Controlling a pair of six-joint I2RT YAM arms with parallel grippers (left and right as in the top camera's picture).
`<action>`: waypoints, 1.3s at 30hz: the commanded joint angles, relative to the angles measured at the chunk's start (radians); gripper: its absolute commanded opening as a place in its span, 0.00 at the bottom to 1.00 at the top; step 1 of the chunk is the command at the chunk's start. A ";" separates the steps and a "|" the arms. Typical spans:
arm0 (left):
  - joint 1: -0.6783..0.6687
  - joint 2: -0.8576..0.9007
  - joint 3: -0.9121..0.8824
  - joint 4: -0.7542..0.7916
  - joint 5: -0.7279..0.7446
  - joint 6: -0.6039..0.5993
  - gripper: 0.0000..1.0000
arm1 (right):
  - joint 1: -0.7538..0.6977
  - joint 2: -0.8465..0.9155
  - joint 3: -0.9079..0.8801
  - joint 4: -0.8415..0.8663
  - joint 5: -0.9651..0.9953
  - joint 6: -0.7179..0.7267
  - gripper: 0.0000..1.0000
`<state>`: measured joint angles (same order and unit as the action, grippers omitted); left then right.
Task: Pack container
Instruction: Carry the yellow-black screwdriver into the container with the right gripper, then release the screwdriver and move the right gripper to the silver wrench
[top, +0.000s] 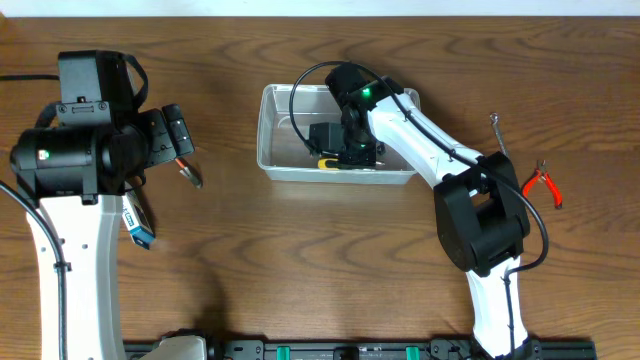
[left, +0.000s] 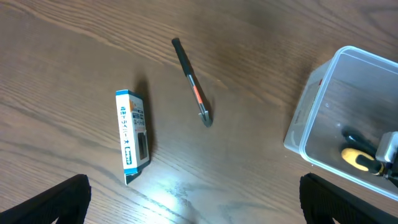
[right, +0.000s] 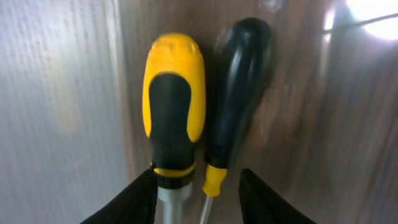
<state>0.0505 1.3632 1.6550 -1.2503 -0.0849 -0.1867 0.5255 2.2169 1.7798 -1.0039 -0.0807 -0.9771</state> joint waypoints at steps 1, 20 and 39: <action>0.005 -0.005 0.009 -0.006 -0.001 0.001 0.98 | -0.017 -0.053 0.048 0.008 0.023 0.078 0.41; 0.005 -0.005 0.009 -0.006 -0.001 0.002 0.98 | -0.508 -0.288 0.344 -0.314 0.072 0.573 0.99; 0.005 -0.005 0.009 -0.026 -0.001 0.002 0.98 | -0.666 0.194 0.344 -0.392 0.141 0.482 0.95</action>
<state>0.0505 1.3632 1.6550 -1.2732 -0.0849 -0.1867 -0.1509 2.3734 2.1262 -1.3937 0.0463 -0.4805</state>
